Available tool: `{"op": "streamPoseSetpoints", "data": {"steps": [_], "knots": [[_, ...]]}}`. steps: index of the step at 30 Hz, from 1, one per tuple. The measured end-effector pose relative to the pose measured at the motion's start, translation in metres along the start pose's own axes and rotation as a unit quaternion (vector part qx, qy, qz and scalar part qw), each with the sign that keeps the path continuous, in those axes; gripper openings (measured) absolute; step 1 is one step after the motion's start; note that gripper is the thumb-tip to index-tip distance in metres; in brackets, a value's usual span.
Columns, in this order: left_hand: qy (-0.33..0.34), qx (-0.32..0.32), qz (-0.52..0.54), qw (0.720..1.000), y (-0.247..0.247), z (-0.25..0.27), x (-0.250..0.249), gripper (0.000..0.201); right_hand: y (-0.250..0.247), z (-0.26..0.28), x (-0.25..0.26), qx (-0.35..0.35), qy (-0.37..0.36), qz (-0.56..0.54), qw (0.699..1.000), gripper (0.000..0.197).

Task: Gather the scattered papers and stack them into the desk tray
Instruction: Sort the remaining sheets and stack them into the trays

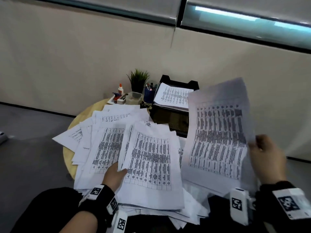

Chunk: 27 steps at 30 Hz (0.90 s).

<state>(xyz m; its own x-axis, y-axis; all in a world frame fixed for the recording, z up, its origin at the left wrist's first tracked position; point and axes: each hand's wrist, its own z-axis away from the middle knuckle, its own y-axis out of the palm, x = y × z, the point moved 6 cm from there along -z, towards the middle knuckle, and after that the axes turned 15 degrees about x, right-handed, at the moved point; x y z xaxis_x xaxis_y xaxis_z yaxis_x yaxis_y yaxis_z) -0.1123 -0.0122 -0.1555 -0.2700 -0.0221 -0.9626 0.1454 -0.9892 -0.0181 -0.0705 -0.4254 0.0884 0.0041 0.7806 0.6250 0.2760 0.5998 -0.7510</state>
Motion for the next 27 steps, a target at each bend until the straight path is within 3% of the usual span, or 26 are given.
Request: {"op": "streamPoseSetpoints", "data": {"steps": [2,4,7,16,19,22,24,25,27], "knots": [[-0.008,0.004,-0.007,1.000,0.005,0.013,-0.017,0.045,-0.012,-0.013,0.001,-0.007,-0.024,-0.017,1.000,0.017],[-0.012,0.000,-0.025,1.000,0.005,0.013,-0.017,0.035,-0.013,-0.021,0.004,-0.001,-0.041,-0.046,0.998,0.018],[-0.011,-0.004,-0.026,1.000,0.005,0.016,-0.022,0.035,0.008,-0.021,0.008,0.034,-0.042,-0.103,0.993,0.013],[-0.055,0.035,-0.038,0.997,0.010,0.016,-0.020,0.047,0.148,0.010,-0.055,0.172,0.087,-0.095,0.977,0.003],[-0.059,0.056,-0.006,0.997,0.016,0.018,-0.021,0.062,0.172,0.016,-0.063,0.224,0.133,-0.099,0.960,0.026],[-0.042,0.068,0.034,0.996,0.022,0.021,-0.026,0.051,0.190,0.027,-0.062,0.297,0.170,-0.116,0.933,0.027],[-0.042,0.086,0.035,0.995,0.025,0.018,-0.021,0.049,0.202,0.031,-0.062,0.343,0.154,-0.098,0.921,0.031],[-0.046,0.098,0.015,0.994,0.028,0.018,-0.020,0.061,0.208,0.033,-0.061,0.370,0.138,-0.085,0.915,0.038],[-0.055,0.134,-0.021,0.989,0.034,0.017,-0.019,0.071,0.219,0.036,-0.060,0.416,0.116,-0.073,0.899,0.063]]}}
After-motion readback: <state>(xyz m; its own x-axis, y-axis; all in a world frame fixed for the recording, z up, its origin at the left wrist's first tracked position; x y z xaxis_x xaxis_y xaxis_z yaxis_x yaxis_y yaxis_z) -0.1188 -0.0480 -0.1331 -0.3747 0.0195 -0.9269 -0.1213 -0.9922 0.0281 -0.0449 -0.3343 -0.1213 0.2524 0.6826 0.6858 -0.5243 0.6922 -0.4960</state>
